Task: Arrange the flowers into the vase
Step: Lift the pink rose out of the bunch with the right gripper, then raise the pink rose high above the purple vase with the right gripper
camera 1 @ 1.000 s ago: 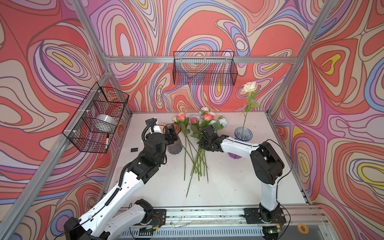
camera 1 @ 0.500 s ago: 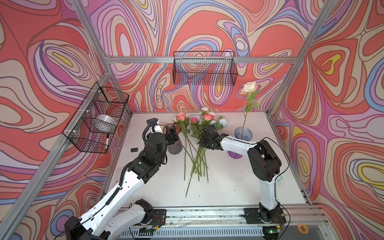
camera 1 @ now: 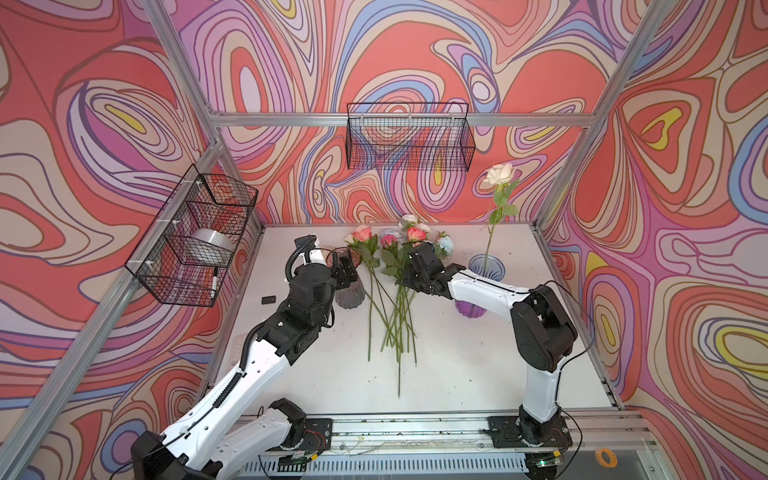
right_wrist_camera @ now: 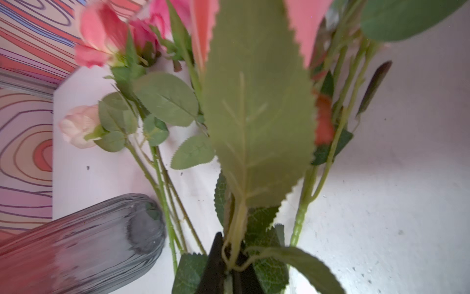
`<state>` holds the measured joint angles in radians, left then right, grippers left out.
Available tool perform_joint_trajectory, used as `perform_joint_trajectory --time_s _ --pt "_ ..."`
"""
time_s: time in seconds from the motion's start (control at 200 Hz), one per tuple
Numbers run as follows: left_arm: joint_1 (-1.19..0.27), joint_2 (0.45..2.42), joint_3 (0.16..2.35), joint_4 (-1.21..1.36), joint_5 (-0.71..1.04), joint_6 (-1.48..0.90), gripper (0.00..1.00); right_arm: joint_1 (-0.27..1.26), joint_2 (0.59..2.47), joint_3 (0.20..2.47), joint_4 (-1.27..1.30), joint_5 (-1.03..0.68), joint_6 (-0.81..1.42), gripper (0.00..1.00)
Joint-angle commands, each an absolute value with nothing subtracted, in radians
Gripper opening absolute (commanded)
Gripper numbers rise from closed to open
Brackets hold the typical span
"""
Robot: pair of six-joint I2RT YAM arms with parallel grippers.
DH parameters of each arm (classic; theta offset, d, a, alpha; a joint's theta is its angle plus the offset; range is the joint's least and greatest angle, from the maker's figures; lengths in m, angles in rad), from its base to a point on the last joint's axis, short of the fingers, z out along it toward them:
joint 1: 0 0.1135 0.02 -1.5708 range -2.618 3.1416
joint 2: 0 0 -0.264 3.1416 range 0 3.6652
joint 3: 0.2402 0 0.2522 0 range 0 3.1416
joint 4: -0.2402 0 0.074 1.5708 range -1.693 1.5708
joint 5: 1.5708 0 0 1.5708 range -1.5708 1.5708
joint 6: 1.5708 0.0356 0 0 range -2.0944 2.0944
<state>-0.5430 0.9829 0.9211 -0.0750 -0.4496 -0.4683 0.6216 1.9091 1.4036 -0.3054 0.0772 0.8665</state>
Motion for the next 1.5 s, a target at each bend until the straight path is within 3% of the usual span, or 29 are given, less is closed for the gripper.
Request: perform_joint_trajectory --time_s 0.0,0.421,0.656,0.966,1.292,1.492 --pt "-0.537 0.994 0.956 -0.080 -0.414 -0.478 0.90 0.629 1.838 1.380 -0.316 0.083 0.832 0.06" --pt "-0.537 1.087 1.008 -0.167 -0.407 -0.489 0.85 0.639 1.680 1.360 -0.346 0.099 0.760 0.06" --pt "-0.537 1.184 1.123 -0.348 -0.464 -0.510 0.79 0.640 1.679 1.513 -0.478 0.107 0.674 0.04" --pt "-0.537 1.131 1.079 -0.285 -0.407 -0.528 0.79 0.711 1.627 1.586 -0.507 0.172 0.599 0.03" --pt "-0.537 1.058 1.040 -0.187 -0.262 -0.538 0.80 0.742 1.559 1.690 -0.558 0.284 0.509 0.01" --pt "-0.538 1.030 0.994 -0.045 -0.032 -0.548 0.78 0.742 1.539 1.713 -0.543 0.327 0.470 0.00"
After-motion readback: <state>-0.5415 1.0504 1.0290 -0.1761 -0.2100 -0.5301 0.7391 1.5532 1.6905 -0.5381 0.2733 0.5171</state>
